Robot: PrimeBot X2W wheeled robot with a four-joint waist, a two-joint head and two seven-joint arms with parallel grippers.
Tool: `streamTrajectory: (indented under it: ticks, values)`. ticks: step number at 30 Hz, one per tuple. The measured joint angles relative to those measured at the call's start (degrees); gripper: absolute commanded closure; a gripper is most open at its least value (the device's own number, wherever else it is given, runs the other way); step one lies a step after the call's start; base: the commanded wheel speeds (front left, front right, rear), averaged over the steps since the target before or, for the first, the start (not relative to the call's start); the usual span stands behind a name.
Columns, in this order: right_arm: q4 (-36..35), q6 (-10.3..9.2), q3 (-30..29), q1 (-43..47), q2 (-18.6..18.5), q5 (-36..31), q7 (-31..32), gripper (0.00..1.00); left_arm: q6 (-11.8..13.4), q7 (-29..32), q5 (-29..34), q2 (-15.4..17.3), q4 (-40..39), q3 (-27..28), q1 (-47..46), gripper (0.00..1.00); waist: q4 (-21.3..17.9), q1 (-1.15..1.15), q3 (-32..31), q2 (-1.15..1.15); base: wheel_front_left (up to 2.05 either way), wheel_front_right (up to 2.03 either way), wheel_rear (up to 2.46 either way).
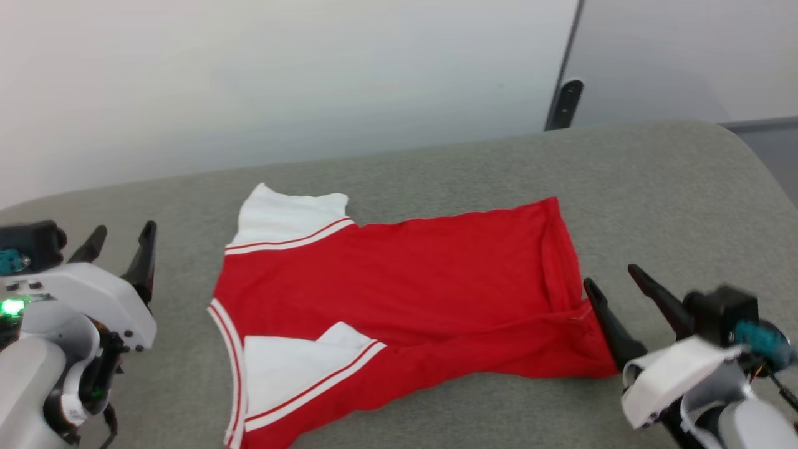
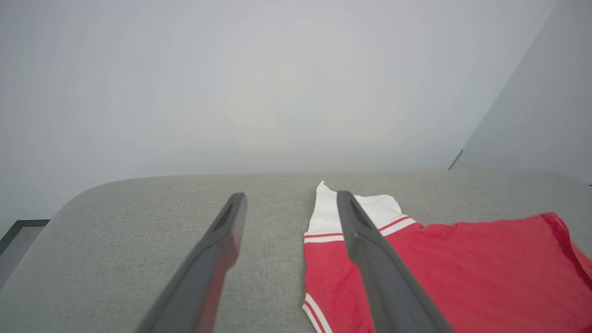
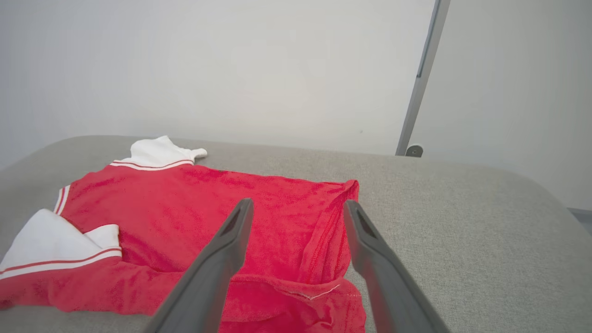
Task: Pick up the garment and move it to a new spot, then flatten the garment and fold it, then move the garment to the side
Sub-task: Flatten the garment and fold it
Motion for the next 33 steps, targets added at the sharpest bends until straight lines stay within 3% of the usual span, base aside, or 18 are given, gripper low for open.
streamTrajectory:
  ticks: [5, 16, 18, 20, 23, 33]
  values:
    - [-1.18, -0.01, 2.1, 3.56, 2.36, -2.37, -9.47, 0.0, -1.62, 3.97, 0.0, 1.21, -0.1, -1.27, -1.72, 0.0, -2.41, 0.0, 1.3, 0.0, 0.0, 0.0, 0.0]
    - [-1.27, -0.01, 4.46, -0.26, 2.94, -1.48, -15.52, 0.0, -10.5, 26.28, -0.34, 7.37, 6.22, -3.91, -21.73, 0.0, -6.67, 0.0, 9.73, 0.0, 0.0, 0.0, 0.0]
    - [-1.53, -0.01, 4.59, -0.91, 2.92, -1.16, -16.29, 0.0, -11.6, 30.8, -2.52, 7.24, 8.93, -3.5, -25.65, 0.0, -7.43, 0.0, 11.67, 0.0, 0.0, 0.0, 0.0]
    - [-1.51, -0.01, 4.58, -1.58, 2.98, -0.69, -16.72, 0.0, -14.19, 35.08, -1.43, 7.77, 10.65, -5.06, -29.28, 0.0, -8.15, 0.0, 13.67, 0.0, 0.0, 0.0, 0.0]
    - [-1.74, -0.01, 4.22, -2.52, 2.97, -0.15, -17.26, 0.0, -15.83, 40.85, -0.42, 8.08, 13.3, -6.51, -34.22, 0.0, -9.14, 0.0, 16.68, 0.0, 0.0, 0.0, 0.0]
    - [-2.41, -0.01, 2.98, -4.26, 2.87, 1.49, -17.84, 0.0, -17.69, 54.56, 2.37, 4.79, 20.59, -10.31, -48.26, 0.0, -11.05, 0.0, 26.63, 0.0, 0.0, 0.0, 0.0]
